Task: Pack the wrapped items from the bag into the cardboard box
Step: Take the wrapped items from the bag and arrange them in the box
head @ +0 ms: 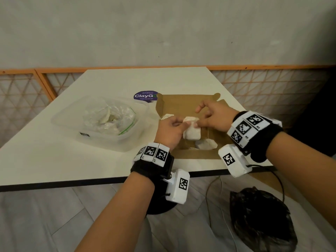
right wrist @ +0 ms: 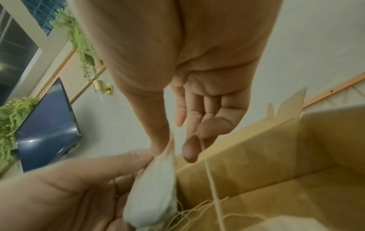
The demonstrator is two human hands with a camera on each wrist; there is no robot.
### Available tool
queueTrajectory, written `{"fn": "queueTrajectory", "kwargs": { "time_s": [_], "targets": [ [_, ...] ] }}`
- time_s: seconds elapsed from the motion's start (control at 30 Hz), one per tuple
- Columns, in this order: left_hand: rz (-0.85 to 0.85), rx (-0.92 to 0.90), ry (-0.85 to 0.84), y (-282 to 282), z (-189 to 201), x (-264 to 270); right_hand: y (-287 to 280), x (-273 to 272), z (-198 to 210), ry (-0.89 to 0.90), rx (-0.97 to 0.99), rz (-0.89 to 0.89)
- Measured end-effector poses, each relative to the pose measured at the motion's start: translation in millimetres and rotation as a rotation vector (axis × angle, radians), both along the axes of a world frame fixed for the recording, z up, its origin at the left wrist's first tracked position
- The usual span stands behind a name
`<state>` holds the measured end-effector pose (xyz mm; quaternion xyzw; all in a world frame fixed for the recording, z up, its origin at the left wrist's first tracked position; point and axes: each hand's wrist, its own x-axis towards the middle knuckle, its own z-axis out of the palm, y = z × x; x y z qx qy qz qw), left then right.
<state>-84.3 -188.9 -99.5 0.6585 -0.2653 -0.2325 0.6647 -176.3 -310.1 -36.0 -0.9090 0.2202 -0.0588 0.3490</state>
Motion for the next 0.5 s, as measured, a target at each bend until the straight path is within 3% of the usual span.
{"fn": "queueTrajectory", "kwargs": {
  "time_s": [0.07,0.17,0.23,0.5],
  "targets": [
    [0.048,0.016,-0.023,-2,-1,2,-6,-15,4,0.071,-0.153,0.031],
    [0.073,0.017,-0.009,-3,0,1,-6,-32,-1,0.413,-0.459,0.15],
    [0.091,0.016,0.011,-5,-1,2,-4,-35,-10,0.536,-0.578,0.199],
    [0.114,0.03,0.016,-5,-2,1,-9,-29,-24,0.429,-0.586,0.136]
  ]
}}
